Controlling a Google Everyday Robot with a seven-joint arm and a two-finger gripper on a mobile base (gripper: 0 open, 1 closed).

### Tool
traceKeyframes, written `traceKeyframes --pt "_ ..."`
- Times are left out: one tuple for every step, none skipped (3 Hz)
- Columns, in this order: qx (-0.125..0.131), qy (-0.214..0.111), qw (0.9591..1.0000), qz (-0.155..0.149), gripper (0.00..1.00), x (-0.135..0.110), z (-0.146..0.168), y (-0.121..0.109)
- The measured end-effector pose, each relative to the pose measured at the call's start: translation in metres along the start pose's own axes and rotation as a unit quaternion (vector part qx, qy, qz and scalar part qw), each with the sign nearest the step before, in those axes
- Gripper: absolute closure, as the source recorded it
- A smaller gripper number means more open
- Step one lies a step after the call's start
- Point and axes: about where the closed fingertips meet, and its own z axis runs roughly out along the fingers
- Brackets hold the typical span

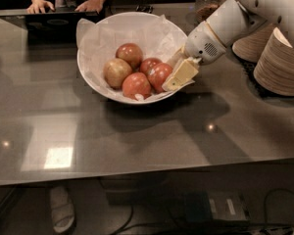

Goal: Pick apple from white bowl

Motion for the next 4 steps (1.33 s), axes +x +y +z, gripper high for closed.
traceKeyframes --pt "-0.003 -0.014 0.9999 -0.002 1.0 -0.005 -0.003 0.002" --pt "0.008 -0.037 0.999 -0.022 1.0 -0.026 -0.024 0.01" --pt "0.02 -0.056 0.9975 -0.039 1.0 -0.043 -0.041 0.016" --pt "0.034 -0.065 0.9961 -0.05 1.0 -0.053 -0.053 0.019"
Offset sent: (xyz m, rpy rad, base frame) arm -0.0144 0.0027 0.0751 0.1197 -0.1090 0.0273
